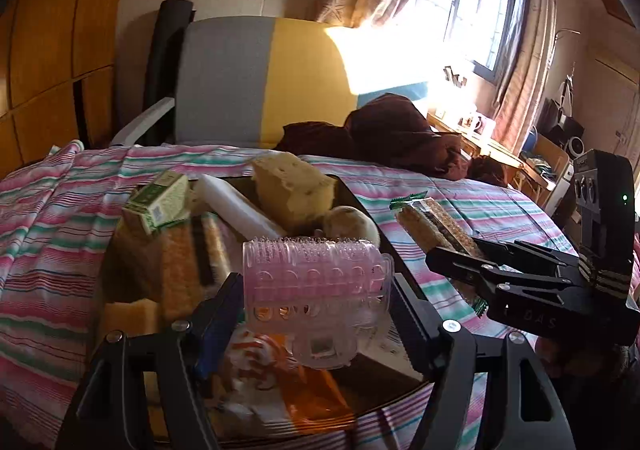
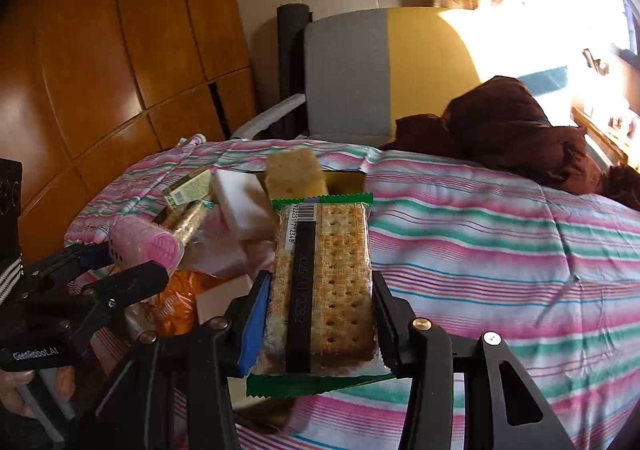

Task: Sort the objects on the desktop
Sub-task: 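Carry the cracker pack and hair roller over the gold tin, then lower the crackers and roller into the tin and open both tools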

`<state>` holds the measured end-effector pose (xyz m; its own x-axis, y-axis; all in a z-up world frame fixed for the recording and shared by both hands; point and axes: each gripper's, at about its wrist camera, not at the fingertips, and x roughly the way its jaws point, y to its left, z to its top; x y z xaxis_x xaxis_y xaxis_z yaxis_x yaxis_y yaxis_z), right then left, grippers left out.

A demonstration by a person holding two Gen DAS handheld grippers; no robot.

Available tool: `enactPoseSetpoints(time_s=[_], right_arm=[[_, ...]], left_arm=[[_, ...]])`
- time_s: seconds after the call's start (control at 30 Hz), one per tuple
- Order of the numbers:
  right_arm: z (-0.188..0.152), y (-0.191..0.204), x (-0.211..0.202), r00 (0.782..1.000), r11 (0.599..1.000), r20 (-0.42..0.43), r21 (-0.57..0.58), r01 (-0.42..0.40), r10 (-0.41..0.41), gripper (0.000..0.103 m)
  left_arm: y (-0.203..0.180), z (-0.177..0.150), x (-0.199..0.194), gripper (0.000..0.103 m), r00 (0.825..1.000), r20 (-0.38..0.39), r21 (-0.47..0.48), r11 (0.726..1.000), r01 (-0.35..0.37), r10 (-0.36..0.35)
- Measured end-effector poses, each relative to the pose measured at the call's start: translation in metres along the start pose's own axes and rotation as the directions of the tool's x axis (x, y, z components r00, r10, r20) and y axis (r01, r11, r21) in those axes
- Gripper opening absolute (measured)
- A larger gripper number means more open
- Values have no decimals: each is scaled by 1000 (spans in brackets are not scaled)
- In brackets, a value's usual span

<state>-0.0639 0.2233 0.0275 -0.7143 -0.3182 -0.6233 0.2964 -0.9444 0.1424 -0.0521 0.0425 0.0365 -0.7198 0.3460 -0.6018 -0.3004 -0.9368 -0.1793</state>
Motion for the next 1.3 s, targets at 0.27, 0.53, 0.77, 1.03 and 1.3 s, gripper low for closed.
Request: enactPoseSetpoints(time_s=[0.27,0.53,0.77,1.03,1.3], right_arm=[[28,50,46,998,995,-53,-93,-37,33,48],[30,56,85,991,993,-135,-117,-17,1,50],[26,56,78,993,994,-119,-105,-36,23,53],[21,52,62,997,996,-75,-78,-39,33,55],[13,46,48,998,997,-48,-55,-46,43,57]], left_arm=[[64,13,-15,73,992,62,-74,992,-105,110],[122,2,-6,73,982,9,-107,976,-188,190],[138,-5,22,73,985,-56,-97,981,-167,163],[144,3,37,74,984,-111,-92,984,-151,141],[145,-8,18,75,980,-109,-94,980,-175,165]])
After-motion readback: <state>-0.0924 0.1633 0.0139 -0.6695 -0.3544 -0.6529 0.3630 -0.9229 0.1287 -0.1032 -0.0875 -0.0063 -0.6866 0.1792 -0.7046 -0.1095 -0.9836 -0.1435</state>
